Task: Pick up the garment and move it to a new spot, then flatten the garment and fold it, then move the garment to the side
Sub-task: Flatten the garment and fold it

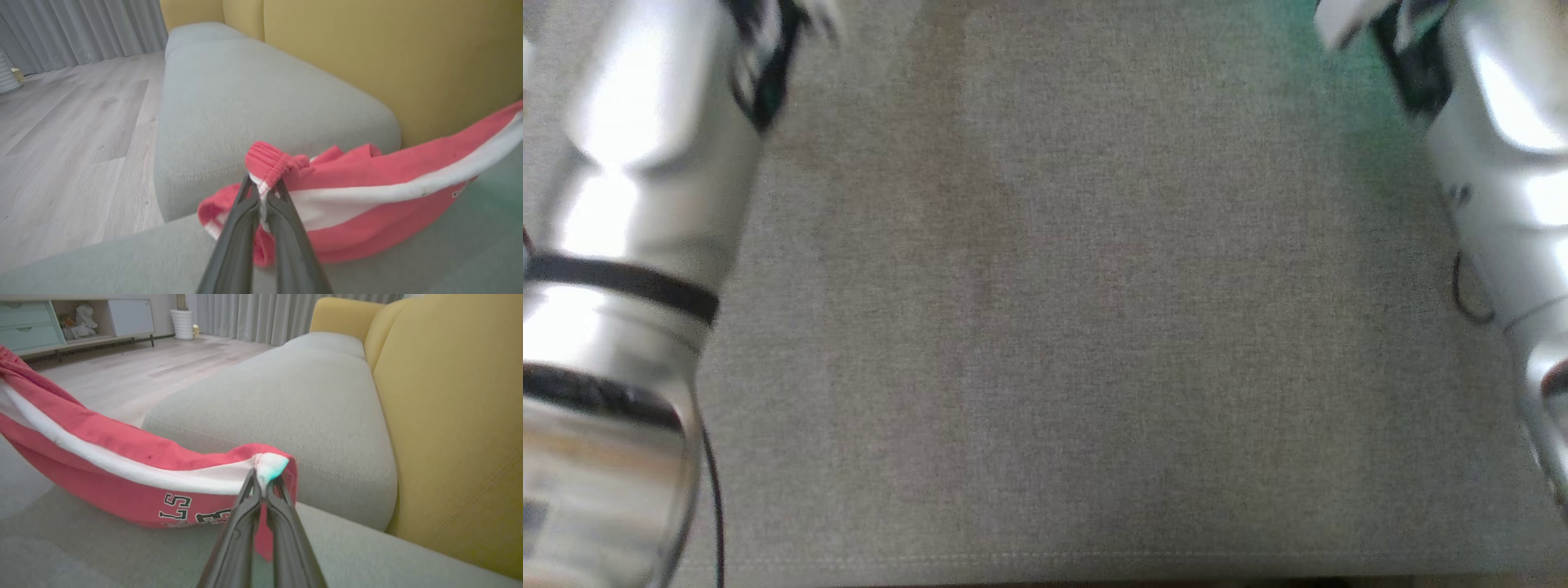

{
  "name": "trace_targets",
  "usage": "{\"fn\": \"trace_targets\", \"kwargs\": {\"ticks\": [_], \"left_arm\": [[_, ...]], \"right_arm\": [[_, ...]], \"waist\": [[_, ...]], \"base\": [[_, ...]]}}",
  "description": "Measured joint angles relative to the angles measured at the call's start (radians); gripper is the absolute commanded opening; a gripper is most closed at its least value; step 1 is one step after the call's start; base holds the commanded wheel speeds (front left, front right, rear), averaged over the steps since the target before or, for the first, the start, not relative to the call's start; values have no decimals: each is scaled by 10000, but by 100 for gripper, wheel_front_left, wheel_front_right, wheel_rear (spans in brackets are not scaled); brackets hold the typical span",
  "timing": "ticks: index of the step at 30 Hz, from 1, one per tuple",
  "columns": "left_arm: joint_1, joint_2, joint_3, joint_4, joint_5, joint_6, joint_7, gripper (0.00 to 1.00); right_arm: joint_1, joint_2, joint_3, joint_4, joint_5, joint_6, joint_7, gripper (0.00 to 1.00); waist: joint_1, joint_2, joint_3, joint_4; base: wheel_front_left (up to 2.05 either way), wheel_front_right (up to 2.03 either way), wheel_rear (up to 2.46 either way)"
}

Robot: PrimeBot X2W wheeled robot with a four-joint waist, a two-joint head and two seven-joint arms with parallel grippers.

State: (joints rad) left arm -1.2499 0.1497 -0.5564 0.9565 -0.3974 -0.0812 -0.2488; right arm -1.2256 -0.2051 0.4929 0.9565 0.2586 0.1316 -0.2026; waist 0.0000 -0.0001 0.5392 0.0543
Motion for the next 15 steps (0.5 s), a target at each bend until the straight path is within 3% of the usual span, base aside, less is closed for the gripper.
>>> {"fn": "trace_targets", "kwargs": {"ticks": [6,15], "left_arm": [[1451,128,-821,295,621,-257,-8,0],[3724,180,-1442,25,805,-422,-8,0]], "right_arm": [[933,-435,1570,359,1187,0,290,0],[2707,-1685,3881,-144,3001,0,1269,0]], "waist": [[0,0,-711,177],[-1,1,-2262,366]], "base": [[0,0,0],[0,0,0]]}}
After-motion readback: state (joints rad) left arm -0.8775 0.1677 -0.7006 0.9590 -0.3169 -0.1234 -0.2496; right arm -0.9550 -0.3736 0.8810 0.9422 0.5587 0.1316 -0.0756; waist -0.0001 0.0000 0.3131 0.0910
